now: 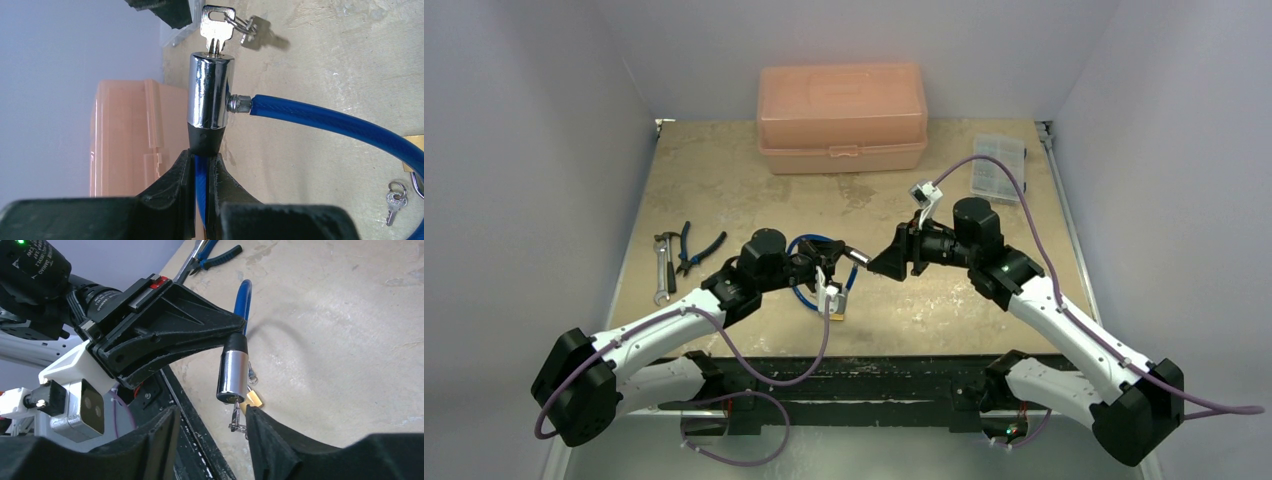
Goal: Unlock with the key
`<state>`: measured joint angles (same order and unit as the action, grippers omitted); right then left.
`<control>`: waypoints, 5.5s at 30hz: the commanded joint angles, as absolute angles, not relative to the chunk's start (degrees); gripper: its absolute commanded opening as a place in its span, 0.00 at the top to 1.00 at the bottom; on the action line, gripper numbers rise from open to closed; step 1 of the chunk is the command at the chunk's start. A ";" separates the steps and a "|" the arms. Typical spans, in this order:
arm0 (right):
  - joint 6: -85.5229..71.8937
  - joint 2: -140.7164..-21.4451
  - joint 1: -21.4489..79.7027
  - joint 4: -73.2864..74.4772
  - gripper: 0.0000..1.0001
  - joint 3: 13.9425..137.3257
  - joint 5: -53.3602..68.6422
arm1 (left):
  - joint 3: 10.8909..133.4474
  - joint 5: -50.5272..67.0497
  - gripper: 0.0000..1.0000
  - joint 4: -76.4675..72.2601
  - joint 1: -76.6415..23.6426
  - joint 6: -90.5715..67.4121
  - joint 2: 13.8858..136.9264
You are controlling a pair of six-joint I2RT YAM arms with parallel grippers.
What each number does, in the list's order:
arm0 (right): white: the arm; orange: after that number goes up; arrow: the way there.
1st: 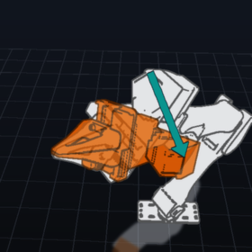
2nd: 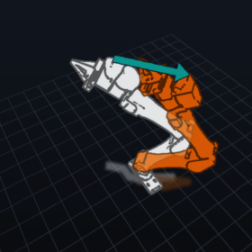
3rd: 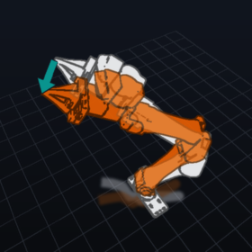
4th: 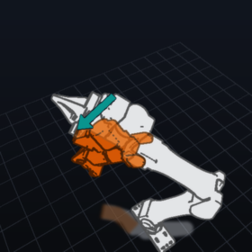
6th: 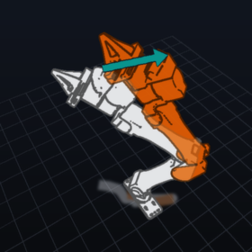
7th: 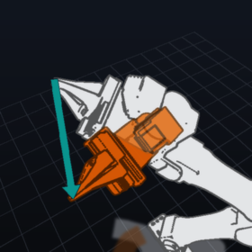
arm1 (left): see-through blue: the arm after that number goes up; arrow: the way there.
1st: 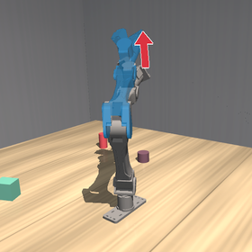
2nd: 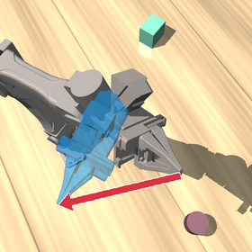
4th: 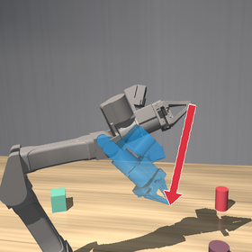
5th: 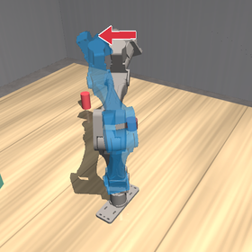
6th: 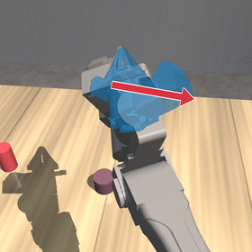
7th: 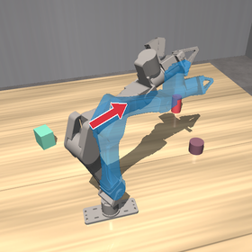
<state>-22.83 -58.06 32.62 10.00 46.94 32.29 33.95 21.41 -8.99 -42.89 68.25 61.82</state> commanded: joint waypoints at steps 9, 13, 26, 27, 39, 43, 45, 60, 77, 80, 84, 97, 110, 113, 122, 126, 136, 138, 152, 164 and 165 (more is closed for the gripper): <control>-21.30 -59.22 32.78 9.86 0.68 45.87 30.69 | 34.23 21.62 1.00 -12.78 -43.07 69.08 59.69; -21.31 -60.51 32.76 9.28 0.77 46.16 31.14 | 34.20 21.78 1.00 -12.69 -43.15 69.08 59.72; -22.79 -63.70 32.78 5.92 1.00 46.26 31.89 | 34.41 23.60 1.00 -12.94 -43.12 68.48 59.67; -23.15 -63.96 32.78 5.37 1.00 46.38 31.95 | 34.38 23.76 1.00 -12.99 -43.13 68.42 59.68; -25.77 -66.27 32.78 3.12 1.00 47.54 32.70 | 34.37 24.44 1.00 -14.05 -43.17 67.82 59.77; -27.86 -65.84 32.78 1.28 1.00 46.96 33.00 | 33.81 22.30 1.00 -15.85 -43.21 67.98 59.17; -29.00 -65.74 32.76 0.32 1.00 46.85 33.45 | 33.64 21.75 1.00 -16.51 -43.16 68.11 58.43; -25.09 -70.93 32.74 3.43 1.00 58.94 31.58 | 32.32 15.31 1.00 -26.57 -42.96 66.49 54.89; -25.83 -79.17 32.63 -1.06 1.00 60.12 29.36 | 27.10 9.47 1.00 -44.04 -41.39 63.72 63.32; -29.55 -79.62 32.31 -2.26 1.00 60.05 31.48 | 26.22 8.38 1.00 -46.73 -41.40 63.57 63.49; -35.72 -79.40 31.91 -4.58 1.00 58.94 33.84 | 25.13 7.53 1.00 -49.62 -41.61 63.12 62.80; -52.97 -78.88 31.20 -7.19 1.00 57.69 38.86 | 24.48 5.63 1.00 -52.25 -41.97 63.86 60.44; -82.48 -75.44 31.18 -31.48 1.00 46.05 38.46 | 23.93 0.42 1.00 -55.01 -43.75 66.35 61.02; -88.77 -74.94 31.18 -37.73 1.00 43.41 38.35 | 23.96 0.18 1.00 -55.15 -43.77 66.84 61.08; -102.98 -74.42 31.20 -46.07 1.00 39.83 35.80 | 23.69 -3.46 1.00 -57.35 -44.27 67.76 62.01; -108.81 -74.67 31.20 -47.26 1.00 39.64 33.07 | 23.80 -5.71 1.00 -57.49 -44.77 69.03 62.87; -116.83 -75.74 31.20 -49.38 1.00 41.50 29.63 | 24.35 -10.13 1.00 -57.94 -45.27 70.78 64.88; -114.50 -75.28 31.20 -48.11 1.00 42.26 30.00 | 24.68 -9.88 1.00 -56.96 -45.22 70.58 65.18; -96.76 -74.11 25.16 -38.35 0.22 40.60 38.22 | 26.90 -6.87 1.00 -49.85 -44.85 67.43 67.24; -51.72 -65.09 22.54 7.47 0.19 56.86 16.71 | 27.90 -7.83 1.00 -49.38 -43.88 64.99 69.32; -49.64 -63.94 22.58 9.14 0.19 56.80 14.05 | 27.87 -7.78 1.00 -49.38 -43.90 64.83 69.42</control>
